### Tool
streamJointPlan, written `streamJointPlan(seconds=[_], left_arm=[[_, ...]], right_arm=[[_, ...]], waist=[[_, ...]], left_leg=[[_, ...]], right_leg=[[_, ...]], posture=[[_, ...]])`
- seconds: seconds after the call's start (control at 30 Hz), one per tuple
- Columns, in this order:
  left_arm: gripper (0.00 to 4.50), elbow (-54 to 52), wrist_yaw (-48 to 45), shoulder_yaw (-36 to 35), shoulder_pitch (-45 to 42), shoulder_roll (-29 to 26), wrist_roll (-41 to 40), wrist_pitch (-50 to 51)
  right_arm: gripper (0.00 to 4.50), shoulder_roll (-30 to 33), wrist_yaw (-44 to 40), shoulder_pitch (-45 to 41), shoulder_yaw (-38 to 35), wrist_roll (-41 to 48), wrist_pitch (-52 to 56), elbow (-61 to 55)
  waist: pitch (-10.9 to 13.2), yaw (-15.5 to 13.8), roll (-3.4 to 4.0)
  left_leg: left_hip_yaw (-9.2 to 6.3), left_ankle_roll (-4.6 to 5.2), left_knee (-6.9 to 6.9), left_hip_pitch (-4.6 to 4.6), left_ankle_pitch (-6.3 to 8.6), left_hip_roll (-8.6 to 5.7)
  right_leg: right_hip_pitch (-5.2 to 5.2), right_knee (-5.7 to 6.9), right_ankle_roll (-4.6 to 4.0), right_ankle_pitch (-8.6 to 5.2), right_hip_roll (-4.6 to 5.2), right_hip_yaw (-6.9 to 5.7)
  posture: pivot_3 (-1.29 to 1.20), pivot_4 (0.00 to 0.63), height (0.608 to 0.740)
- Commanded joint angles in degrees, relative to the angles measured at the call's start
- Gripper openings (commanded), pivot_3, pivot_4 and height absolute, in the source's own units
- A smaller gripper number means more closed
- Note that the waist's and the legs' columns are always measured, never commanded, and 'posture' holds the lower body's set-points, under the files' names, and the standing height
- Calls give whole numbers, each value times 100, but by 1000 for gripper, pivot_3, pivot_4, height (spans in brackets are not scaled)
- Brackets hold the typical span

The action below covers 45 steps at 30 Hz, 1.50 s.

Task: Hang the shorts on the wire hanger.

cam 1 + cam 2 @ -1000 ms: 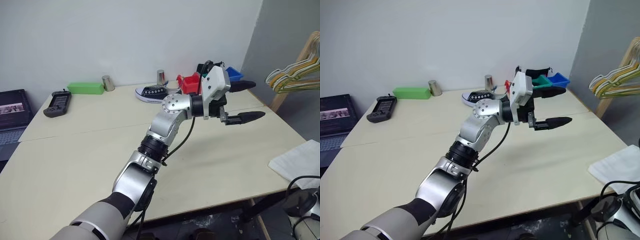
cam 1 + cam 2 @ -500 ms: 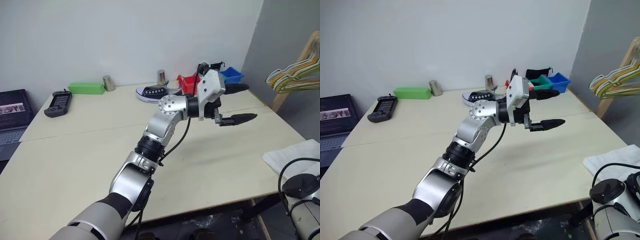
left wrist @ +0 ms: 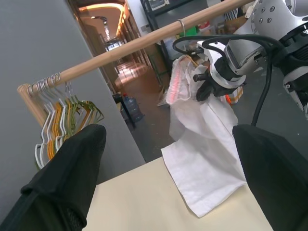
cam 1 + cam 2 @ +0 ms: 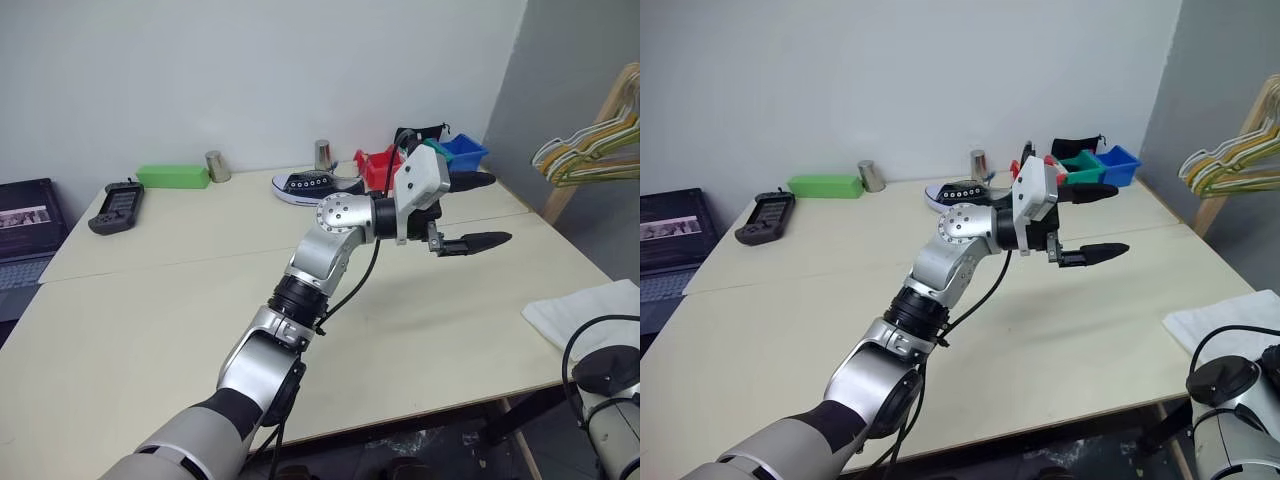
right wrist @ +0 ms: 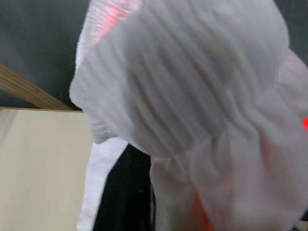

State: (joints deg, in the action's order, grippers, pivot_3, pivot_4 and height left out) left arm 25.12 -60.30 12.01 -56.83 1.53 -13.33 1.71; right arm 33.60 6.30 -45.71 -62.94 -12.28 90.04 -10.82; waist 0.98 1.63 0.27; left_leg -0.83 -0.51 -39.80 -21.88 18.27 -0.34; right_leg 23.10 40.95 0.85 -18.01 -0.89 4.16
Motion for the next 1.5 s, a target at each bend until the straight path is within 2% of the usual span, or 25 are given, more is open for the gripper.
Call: streamJointPlan(seconds=[0.03, 0.23, 0.33, 0.5, 0.6, 0.87, 1.0, 1.17, 1.3, 1.43, 1.5], left_arm=[[4500, -195, 70, -19, -45, -35, 8, -59], [4500, -206, 66, 0, -42, -24, -4, -54], [4500, -205, 53, 7, -44, -13, -8, -61], [4500, -198, 42, -14, -60, -25, -19, -68], [4500, -230, -12, -31, -25, -91, -45, -28], [4500, -197, 42, -143, 26, -315, -53, 34], [4500, -54, 722, -369, 238, -628, 189, 133], [4500, -260, 1773, -675, 838, -999, 489, 398], [4500, -1017, 2988, -1201, 1658, -1181, 595, 1180], [4500, -2032, 4056, -1740, 2751, -1186, 629, 2173], [4500, -2322, 4461, -1940, 3162, -1051, 565, 2489]], right_arm=[[2430, 37, -60, 235, 412, 36, -119, -511], [4053, 192, -74, 562, 941, 3, -193, -892], [4493, 255, -23, 635, 1160, -72, -181, -1093], [4493, 396, -57, 874, 1696, -145, 169, -1840], [4493, 277, -9, 945, 2058, -286, 244, -2403], [4493, -333, 177, 641, 3009, -826, 246, -3266], [4493, -870, -70, 447, 3984, -342, 126, -3308], [4493, -1758, -426, 591, 4608, 212, -1126, -2471], [4493, -2527, -417, 691, 4815, 586, -2473, -1208], [4493, -2788, -728, 1138, 5615, 654, -4010, -148], [4493, -2926, -824, 1377, 5754, 760, -4472, 204]], waist=[[1, -2, -1], [1, 0, -2], [2, -1, -3], [5, 0, -8], [6, 2, -10], [6, 11, -9], [7, 16, -12], [6, 31, -20], [7, -62, -42], [1, -273, -63], [-2, -413, -94]], left_leg=[[0, 0, 0, 0, 0, 0], [0, 0, 0, 0, 0, 0], [0, 0, 0, 0, 0, 0], [-1, 0, 0, -1, 0, 0], [-2, 0, 0, 0, 0, 0], [-7, -1, -1, -1, 0, 0], [-9, -1, -2, 0, 0, 0], [-65, 0, 1, 10, 1, -5], [-81, -2, -2, 3, 0, -10], [-84, -4, -3, 3, 0, -16], [-83, -4, 0, 10, 0, -15]], right_leg=[[0, 0, 0, 0, 1, 0], [0, 1, 1, -1, 0, 0], [0, 0, 2, -1, 0, 0], [0, -1, 3, -2, 0, -1], [0, -1, 4, -2, 0, -1], [1, -1, 9, -5, -2, -2], [1, -1, 9, -5, -1, -4], [2, 6, 7, -4, -3, 4], [6, 7, 6, -3, 12, -13], [8, 13, 6, -2, 24, -17], [7, 19, 6, -2, 26, -18]], posture=[[-31, 0, 740], [-39, 0, 740], [-40, 0, 740], [-39, 0, 740], [-39, 0, 740], [-43, 0, 740], [-16, 0, 740], [62, 0, 740], [184, 0, 740], [294, 0, 740], [333, 0, 740]])
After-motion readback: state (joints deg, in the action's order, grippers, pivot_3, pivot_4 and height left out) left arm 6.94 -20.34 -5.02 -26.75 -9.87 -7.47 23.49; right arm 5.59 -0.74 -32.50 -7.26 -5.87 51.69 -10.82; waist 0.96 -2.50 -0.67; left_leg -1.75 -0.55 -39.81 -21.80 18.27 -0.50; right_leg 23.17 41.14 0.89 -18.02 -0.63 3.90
